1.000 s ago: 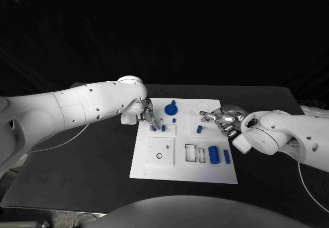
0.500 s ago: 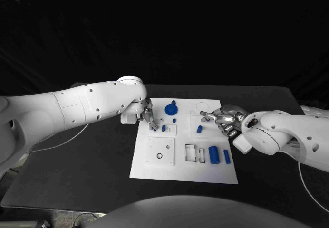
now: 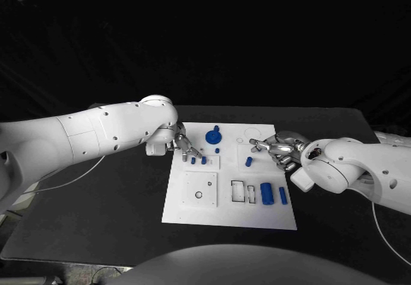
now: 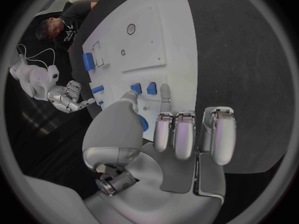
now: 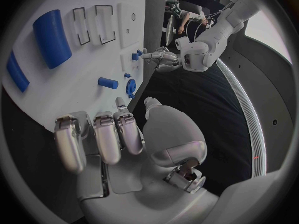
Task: Assemble the parts on the task board
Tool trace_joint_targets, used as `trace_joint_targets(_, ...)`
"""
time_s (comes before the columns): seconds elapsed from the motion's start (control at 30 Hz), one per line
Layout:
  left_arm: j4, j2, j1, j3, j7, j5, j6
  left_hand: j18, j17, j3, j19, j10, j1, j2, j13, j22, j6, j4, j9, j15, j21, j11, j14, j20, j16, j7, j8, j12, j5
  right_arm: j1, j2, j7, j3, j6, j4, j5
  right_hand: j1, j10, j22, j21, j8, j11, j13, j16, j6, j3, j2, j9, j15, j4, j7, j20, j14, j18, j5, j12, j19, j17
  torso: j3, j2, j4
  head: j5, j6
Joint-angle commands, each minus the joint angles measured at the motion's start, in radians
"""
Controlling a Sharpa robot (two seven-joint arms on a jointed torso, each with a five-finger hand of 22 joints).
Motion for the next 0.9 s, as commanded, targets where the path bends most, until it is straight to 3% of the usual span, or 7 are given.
trace_joint_targets(0.03,0.021,-0.029,0.001,0.004,0.094,0.027,-0.083,-0.008,0.263,-0.031,0.105,0.104,-0.037,-0.018,0.263,0.263,0.0,0.001,0.004,0.005,0.002,0.007,0.104,0.005,0.003,0.002,0.008,0.002,-0.092,0.0,-0.002,0.004,0.0,0.014,0.0,-0.005,0.01,0.105,0.263,0.004,0.002,0.006,0.263,0.004,-0.007,-0.006,-0.001,0.002,0.005,0.002,0.034,0.005,0.104,-0.014,0.004,0.003,0.105,0.263,0.0002,0.001,0.0008,-0.005,0.0)
trace_joint_targets(0.23,0.056,-0.096,0.005,0.016,0.241,0.092,-0.221,-0.008,0.263,-0.05,0.105,0.104,-0.063,-0.045,0.263,0.263,-0.011,0.002,0.006,0.006,0.002,0.009,0.104,0.005,0.003,0.006,0.011,0.002,-0.206,0.0,-0.006,0.008,0.0,0.007,0.0,-0.005,0.01,0.105,0.263,0.004,0.002,0.006,0.263,0.004,-0.007,-0.006,-0.001,0.002,0.005,0.002,0.034,0.005,0.104,-0.014,0.004,0.003,0.105,0.263,0.0006,0.0,0.001,-0.009,0.0)
trace_joint_targets(0.4,0.078,-0.129,0.007,0.012,0.465,0.184,-0.435,-0.006,0.263,-0.002,0.098,0.067,0.068,0.027,0.231,0.261,-0.077,-0.002,-0.032,0.021,-0.002,0.026,0.104,0.014,0.003,0.027,-0.021,-0.03,-0.214,0.0,-0.007,0.021,0.0,-0.006,0.001,-0.005,0.01,0.105,0.263,0.004,0.003,0.006,0.263,0.004,-0.006,-0.006,-0.001,0.002,0.005,0.002,0.034,0.005,0.104,-0.014,0.004,0.003,0.105,0.263,0.0008,0.001,-0.0001,-0.01,0.0)
trace_joint_targets(0.5,0.086,-0.136,0.005,0.009,0.591,0.212,-0.539,-0.001,0.263,0.019,0.08,-0.317,0.176,0.061,-0.131,0.255,-0.101,-0.036,-0.078,0.024,-0.015,0.034,0.104,0.019,0.003,0.033,-0.048,-0.448,-0.121,0.0,-0.008,0.036,0.0,-0.016,0.002,-0.005,0.012,0.105,0.263,0.004,0.005,0.005,0.263,0.004,-0.003,-0.006,0.0,0.003,0.005,0.002,0.033,0.005,0.104,-0.014,0.004,0.003,0.105,0.263,-0.0009,0.002,0.0014,-0.013,0.0)
trace_joint_targets(0.53,0.09,-0.137,0.003,0.009,0.649,0.221,-0.588,-0.001,0.263,0.021,0.08,-0.453,0.227,0.058,-0.328,0.255,-0.095,-0.015,-0.105,0.027,-0.015,0.027,0.104,0.018,0.003,0.042,-0.058,-0.688,-0.066,0.0,-0.008,0.045,0.0,-0.021,0.002,-0.006,0.012,0.105,0.263,0.004,0.005,0.005,0.263,0.004,-0.003,-0.006,0.0,0.003,0.005,0.001,0.033,0.005,0.104,-0.014,0.004,0.003,0.105,0.263,-0.0012,0.002,0.001,-0.014,0.0)
trace_joint_targets(0.67,0.093,-0.136,-0.005,0.007,0.805,0.228,-0.669,-0.002,0.263,0.065,0.084,-0.497,0.388,0.052,-0.623,0.256,-0.109,0.001,-0.206,0.039,-0.013,0.047,0.104,0.025,0.003,0.058,-0.124,-1.029,0.021,0.0,-0.01,0.077,0.0,-0.04,0.003,-0.013,0.013,0.105,0.263,0.004,0.006,0.005,0.263,0.004,-0.002,-0.006,0.0,0.003,0.005,0.001,0.033,0.005,0.104,-0.014,0.004,0.003,0.105,0.263,-0.0011,0.0,-0.0003,-0.013,0.0)
trace_joint_targets(0.9,0.077,-0.11,-0.028,0.004,0.959,0.091,-0.698,-0.008,0.263,0.125,0.105,-0.468,0.528,0.013,-0.982,0.263,-0.082,-0.006,-0.386,0.073,0.002,0.094,0.104,0.058,0.003,0.093,-0.232,-1.339,0.001,0.0,-0.016,0.129,0.0,-0.07,0.005,-0.036,0.016,0.105,0.263,0.004,0.007,0.004,0.263,0.004,0.0,-0.006,-0.001,0.003,0.004,0.001,0.032,0.005,0.104,-0.014,0.003,0.003,0.105,0.263,-0.0006,0.001,-0.0007,-0.019,0.0)
